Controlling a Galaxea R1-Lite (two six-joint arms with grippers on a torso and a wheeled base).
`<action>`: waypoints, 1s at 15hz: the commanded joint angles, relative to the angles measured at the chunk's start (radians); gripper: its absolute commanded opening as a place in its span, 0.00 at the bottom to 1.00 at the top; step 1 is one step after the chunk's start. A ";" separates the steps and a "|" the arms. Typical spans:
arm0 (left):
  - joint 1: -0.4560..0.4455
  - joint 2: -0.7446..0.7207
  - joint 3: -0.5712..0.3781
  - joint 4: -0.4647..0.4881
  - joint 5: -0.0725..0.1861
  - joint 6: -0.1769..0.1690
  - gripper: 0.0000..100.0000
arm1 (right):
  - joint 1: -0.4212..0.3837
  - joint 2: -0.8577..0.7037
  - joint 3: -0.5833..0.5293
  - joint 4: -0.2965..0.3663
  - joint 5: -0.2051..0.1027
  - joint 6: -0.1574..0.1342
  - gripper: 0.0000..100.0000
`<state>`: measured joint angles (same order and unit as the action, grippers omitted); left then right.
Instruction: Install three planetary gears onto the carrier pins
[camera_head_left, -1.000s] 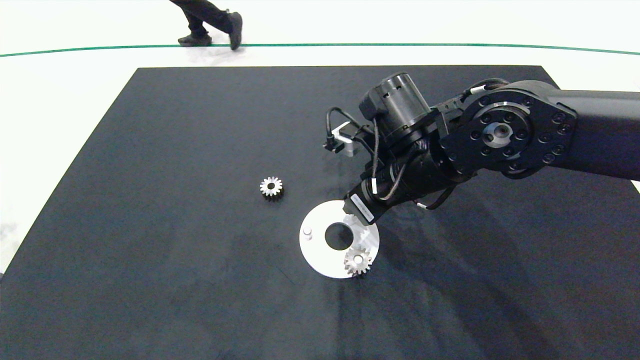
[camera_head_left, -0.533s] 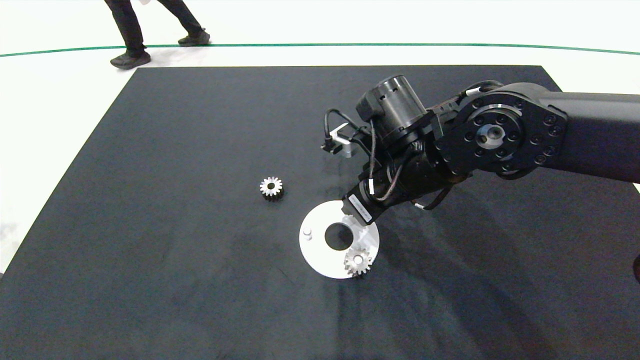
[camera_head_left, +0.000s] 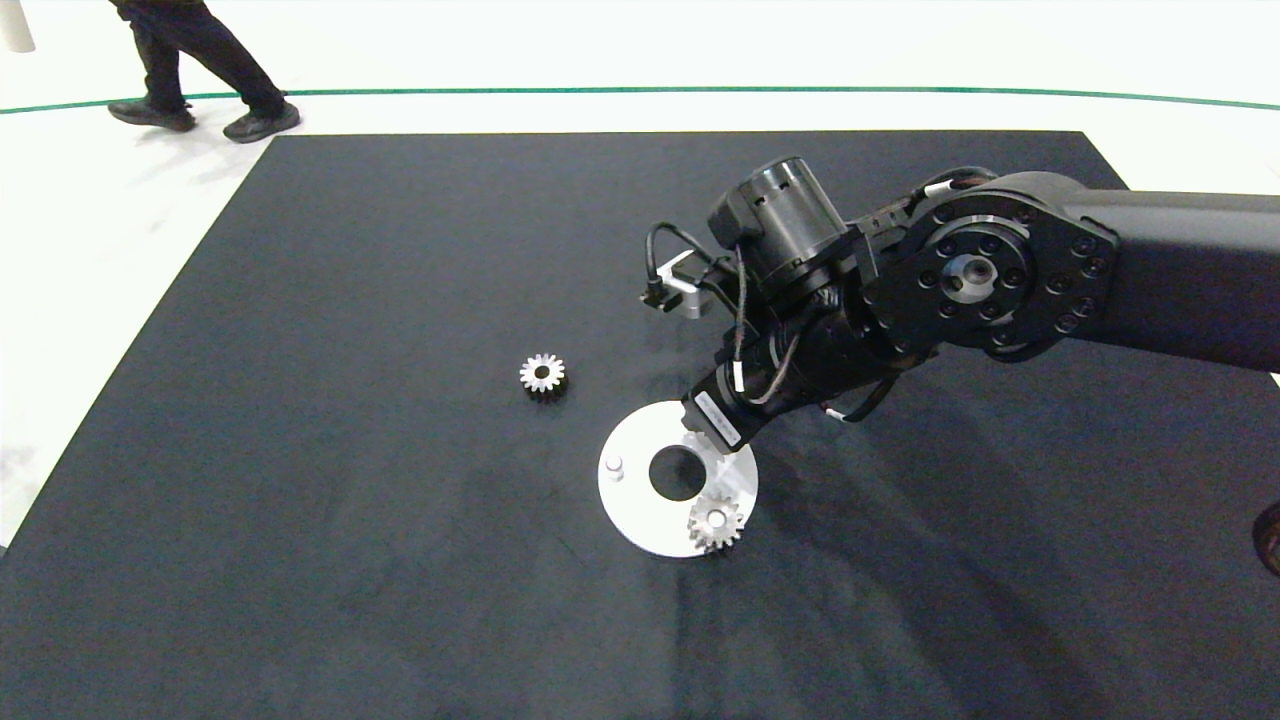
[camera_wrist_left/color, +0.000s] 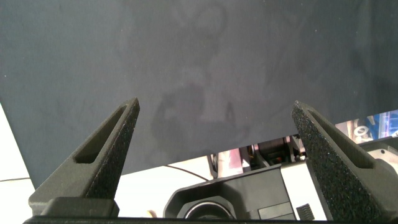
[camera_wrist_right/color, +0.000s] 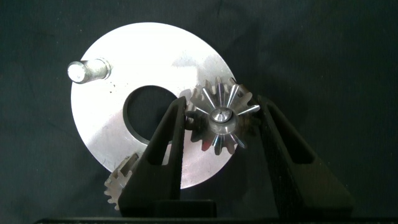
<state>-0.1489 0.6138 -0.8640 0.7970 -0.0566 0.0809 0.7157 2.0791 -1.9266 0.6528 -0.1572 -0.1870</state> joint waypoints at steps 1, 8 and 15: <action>0.000 0.000 0.000 0.001 0.000 0.000 1.00 | -0.001 0.001 0.003 0.007 -0.002 -0.002 1.00; 0.000 0.001 -0.001 -0.001 0.000 0.000 1.00 | 0.001 0.001 0.003 0.007 -0.002 -0.003 1.00; 0.000 0.004 0.005 -0.001 0.000 0.000 1.00 | 0.001 -0.070 0.063 0.008 0.002 0.001 1.00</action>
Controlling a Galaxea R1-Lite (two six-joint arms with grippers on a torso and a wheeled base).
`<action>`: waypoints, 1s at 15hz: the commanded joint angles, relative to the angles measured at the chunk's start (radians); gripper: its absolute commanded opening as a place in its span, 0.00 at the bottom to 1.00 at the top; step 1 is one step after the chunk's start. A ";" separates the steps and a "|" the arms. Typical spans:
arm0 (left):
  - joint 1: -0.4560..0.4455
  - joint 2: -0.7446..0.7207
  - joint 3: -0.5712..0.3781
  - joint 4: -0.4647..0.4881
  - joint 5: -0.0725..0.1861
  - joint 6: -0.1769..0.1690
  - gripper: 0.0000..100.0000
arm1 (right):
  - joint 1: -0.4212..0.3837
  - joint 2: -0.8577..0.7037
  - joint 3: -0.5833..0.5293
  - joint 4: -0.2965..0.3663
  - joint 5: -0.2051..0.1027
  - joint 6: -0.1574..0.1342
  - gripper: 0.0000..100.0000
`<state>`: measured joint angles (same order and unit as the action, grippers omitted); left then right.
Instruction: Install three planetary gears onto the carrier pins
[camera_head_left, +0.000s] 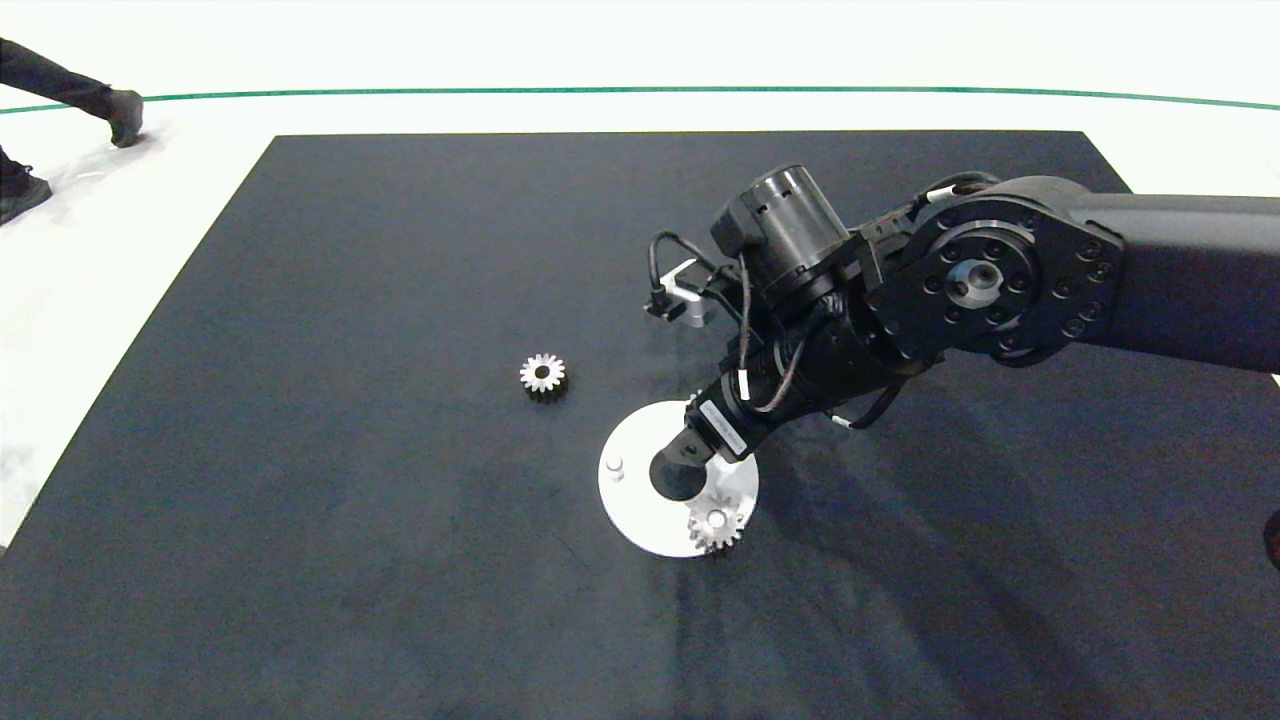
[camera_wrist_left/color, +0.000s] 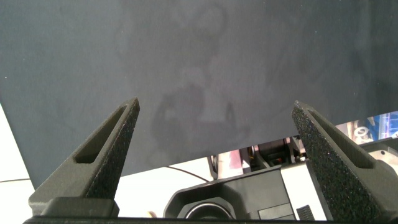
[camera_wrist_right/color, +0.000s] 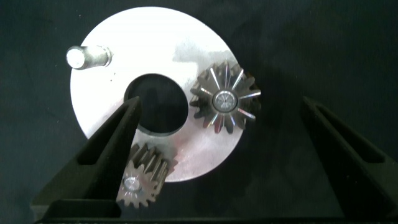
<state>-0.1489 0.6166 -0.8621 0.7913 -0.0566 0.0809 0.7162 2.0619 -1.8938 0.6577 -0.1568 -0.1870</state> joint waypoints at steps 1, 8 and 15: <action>0.002 0.002 0.003 0.006 0.000 -0.001 1.00 | -0.001 -0.077 0.039 0.005 0.002 0.003 1.00; 0.003 -0.009 0.022 0.006 0.000 -0.003 1.00 | -0.109 -0.427 0.329 0.011 -0.070 0.006 1.00; 0.002 -0.009 0.026 0.008 0.001 -0.001 1.00 | -0.371 -0.919 0.723 -0.006 -0.115 0.006 1.00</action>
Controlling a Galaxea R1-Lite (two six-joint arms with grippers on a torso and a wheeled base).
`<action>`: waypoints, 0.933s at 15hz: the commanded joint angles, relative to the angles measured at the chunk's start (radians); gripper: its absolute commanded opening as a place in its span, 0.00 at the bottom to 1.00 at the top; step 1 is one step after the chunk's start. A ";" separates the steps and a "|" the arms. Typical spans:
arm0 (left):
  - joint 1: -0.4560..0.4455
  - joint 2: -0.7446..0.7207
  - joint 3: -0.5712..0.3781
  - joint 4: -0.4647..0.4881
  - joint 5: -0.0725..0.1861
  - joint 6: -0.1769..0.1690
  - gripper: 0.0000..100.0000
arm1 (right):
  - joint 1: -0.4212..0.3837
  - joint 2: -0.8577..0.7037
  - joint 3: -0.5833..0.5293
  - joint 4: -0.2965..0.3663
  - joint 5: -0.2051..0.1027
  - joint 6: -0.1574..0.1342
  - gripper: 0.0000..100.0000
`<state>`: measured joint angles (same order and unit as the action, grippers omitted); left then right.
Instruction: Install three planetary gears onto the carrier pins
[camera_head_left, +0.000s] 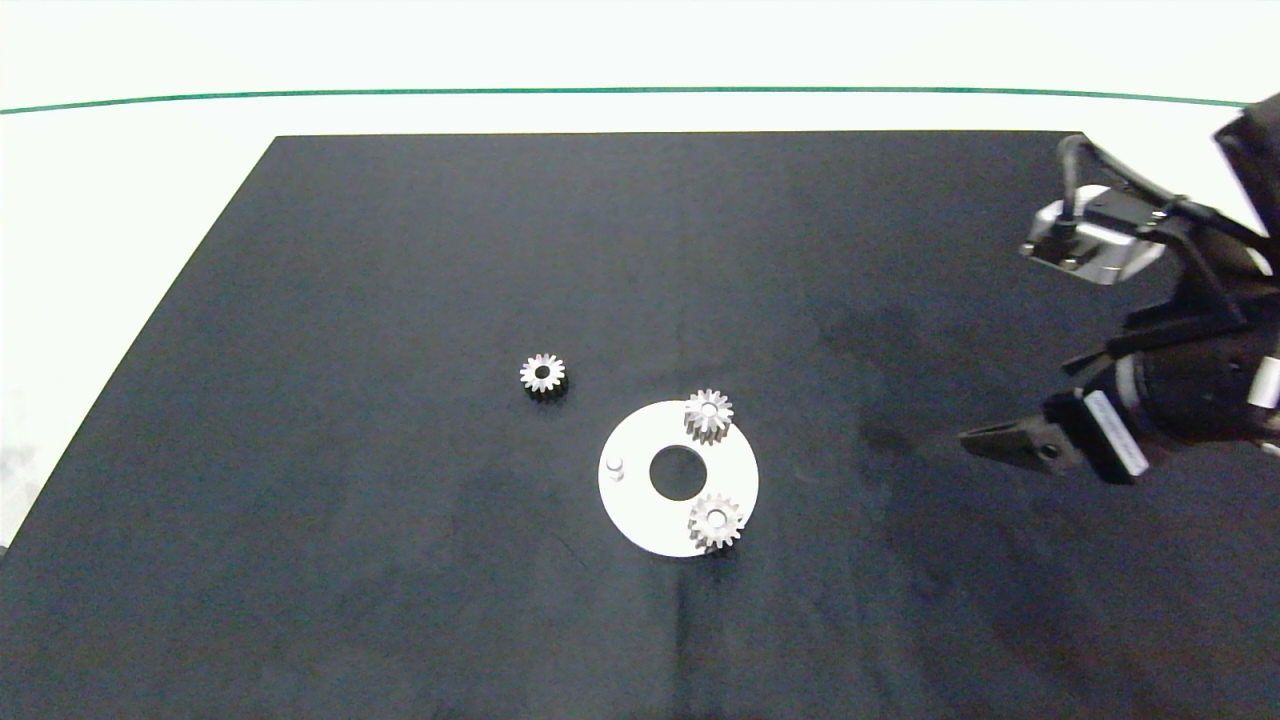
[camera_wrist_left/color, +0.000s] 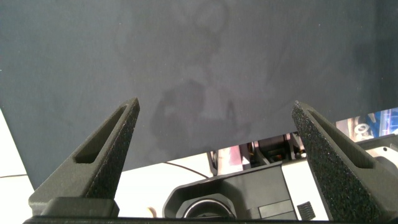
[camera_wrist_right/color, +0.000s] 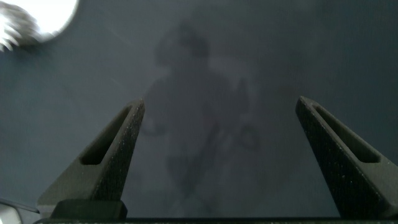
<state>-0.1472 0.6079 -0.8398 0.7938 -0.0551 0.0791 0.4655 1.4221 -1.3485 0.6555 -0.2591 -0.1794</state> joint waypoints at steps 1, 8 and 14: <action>0.000 0.000 0.002 0.005 0.000 0.001 1.00 | -0.139 -0.308 0.206 -0.007 -0.012 -0.002 1.00; -0.034 0.151 -0.051 -0.079 0.000 0.002 1.00 | -0.205 -0.460 0.319 -0.028 -0.022 -0.005 1.00; -0.268 0.371 -0.070 -0.288 0.012 0.001 1.00 | -0.235 -0.491 0.327 -0.025 -0.022 -0.008 1.00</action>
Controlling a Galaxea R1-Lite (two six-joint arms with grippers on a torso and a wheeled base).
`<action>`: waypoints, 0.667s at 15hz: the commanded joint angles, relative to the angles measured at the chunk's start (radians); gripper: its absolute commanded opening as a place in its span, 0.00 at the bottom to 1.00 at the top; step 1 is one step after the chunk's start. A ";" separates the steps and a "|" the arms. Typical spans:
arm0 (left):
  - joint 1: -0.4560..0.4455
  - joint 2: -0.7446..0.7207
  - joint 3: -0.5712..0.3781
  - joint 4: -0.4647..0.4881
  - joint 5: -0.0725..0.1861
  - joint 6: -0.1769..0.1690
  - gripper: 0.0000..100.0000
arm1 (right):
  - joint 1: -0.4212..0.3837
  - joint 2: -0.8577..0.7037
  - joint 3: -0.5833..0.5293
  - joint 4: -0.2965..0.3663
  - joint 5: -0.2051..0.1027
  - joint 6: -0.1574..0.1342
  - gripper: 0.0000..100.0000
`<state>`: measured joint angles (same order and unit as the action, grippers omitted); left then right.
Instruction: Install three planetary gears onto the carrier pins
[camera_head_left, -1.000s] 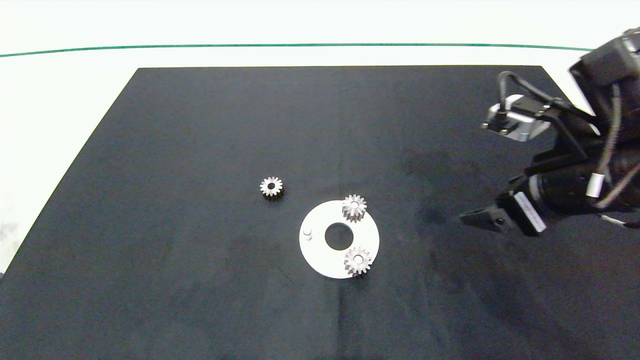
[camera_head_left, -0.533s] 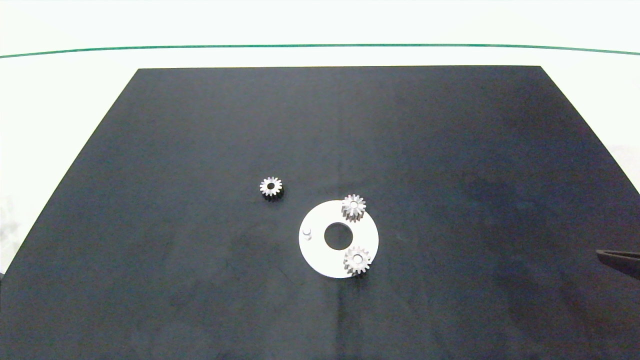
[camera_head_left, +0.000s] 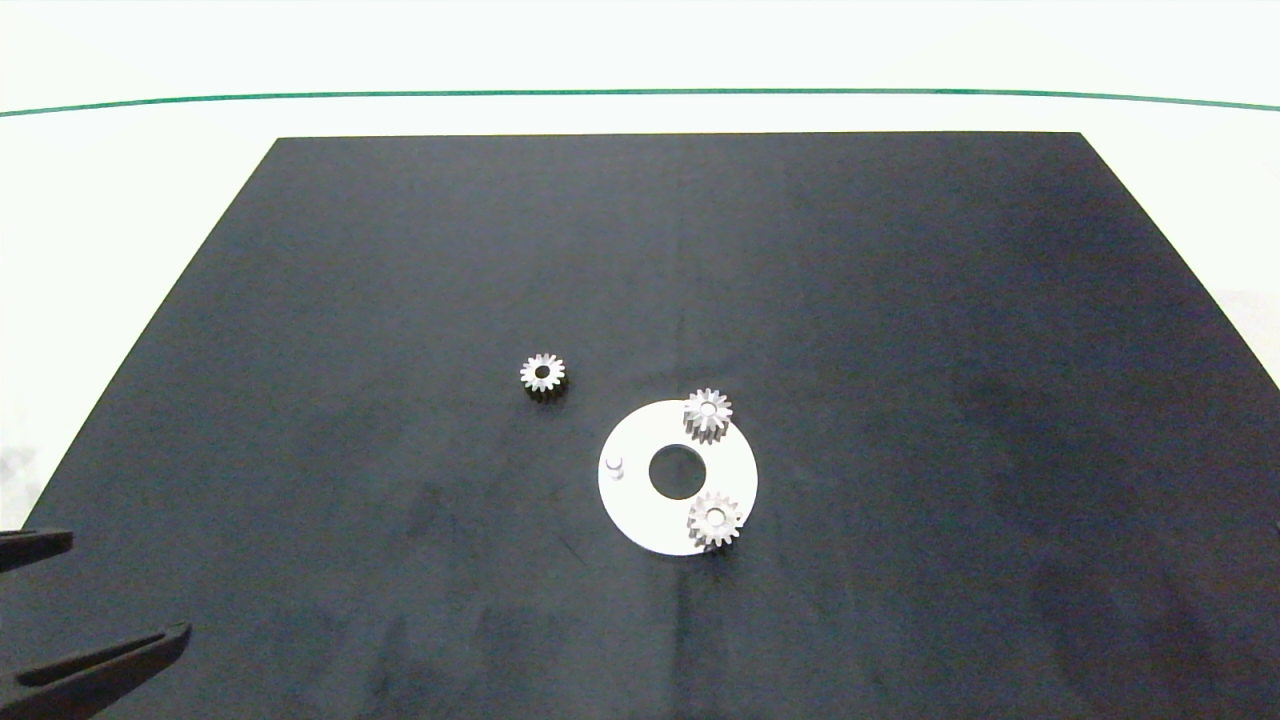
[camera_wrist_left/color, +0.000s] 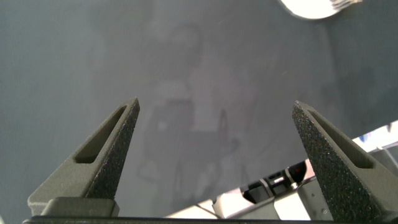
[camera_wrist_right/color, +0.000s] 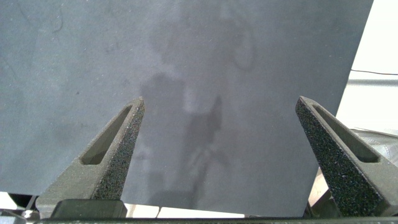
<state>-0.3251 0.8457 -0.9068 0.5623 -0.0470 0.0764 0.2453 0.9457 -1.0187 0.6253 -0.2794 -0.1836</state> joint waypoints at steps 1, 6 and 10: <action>-0.137 0.156 -0.003 -0.090 0.006 0.003 1.00 | -0.024 -0.025 -0.001 0.008 -0.001 -0.004 1.00; -0.173 0.329 -0.004 -0.252 0.006 0.028 1.00 | -0.037 -0.033 0.009 0.013 0.000 -0.002 1.00; -0.201 0.477 -0.007 -0.372 0.004 0.034 1.00 | -0.037 -0.021 0.012 0.011 0.003 0.013 1.00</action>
<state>-0.5085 1.2304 -0.9134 0.2164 -0.0421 0.1057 0.2083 0.9134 -1.0072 0.6330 -0.2740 -0.1694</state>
